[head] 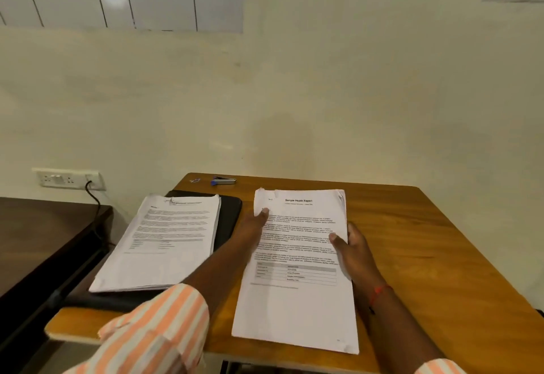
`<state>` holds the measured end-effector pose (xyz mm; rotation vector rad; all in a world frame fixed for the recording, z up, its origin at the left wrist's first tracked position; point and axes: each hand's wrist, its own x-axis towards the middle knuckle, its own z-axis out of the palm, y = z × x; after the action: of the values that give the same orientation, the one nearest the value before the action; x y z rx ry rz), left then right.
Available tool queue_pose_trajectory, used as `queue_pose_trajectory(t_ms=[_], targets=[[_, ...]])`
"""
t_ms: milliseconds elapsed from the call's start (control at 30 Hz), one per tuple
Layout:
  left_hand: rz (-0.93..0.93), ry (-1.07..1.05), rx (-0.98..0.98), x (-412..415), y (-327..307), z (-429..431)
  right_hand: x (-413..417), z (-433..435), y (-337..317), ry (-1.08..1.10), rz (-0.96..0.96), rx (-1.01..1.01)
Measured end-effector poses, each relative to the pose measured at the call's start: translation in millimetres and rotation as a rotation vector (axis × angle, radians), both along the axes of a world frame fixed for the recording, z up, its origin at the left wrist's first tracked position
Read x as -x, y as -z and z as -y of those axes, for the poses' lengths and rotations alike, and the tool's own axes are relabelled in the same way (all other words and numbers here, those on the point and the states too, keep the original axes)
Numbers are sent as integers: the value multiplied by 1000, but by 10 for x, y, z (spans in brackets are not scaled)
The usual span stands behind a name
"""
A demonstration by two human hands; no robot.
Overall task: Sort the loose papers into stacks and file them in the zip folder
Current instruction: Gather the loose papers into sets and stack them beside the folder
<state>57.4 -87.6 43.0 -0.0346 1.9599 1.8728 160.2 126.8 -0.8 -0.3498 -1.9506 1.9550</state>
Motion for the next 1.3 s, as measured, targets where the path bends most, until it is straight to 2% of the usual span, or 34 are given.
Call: queue_pose_trajectory(t_ms=[233, 400, 533, 600, 767, 1000, 1133, 1300], targets=[[-101, -26, -92, -29, 204, 50, -99, 10, -112, -1, 3, -34], [-55, -82, -81, -36, 195, 33, -27, 39, 3, 29, 40, 0], [-70, -88, -29, 2, 221, 40, 52, 50, 47, 50, 121, -47], [-106, -107, 5, 44, 268, 38, 118, 63, 35, 79, 151, -151], [-234, -108, 152, 132, 411, 34, 582, 22, 5, 113, 324, -584], [-326, -138, 253, 364, 375, 54, 1193, -74, -178, 119, 415, -1070], [-379, -152, 284, 512, 332, 140, 1602, 21, -284, 32, 378, -1349], [-365, -135, 325, 752, 380, 349, 2336, 367, -291, -41, 258, -1439]])
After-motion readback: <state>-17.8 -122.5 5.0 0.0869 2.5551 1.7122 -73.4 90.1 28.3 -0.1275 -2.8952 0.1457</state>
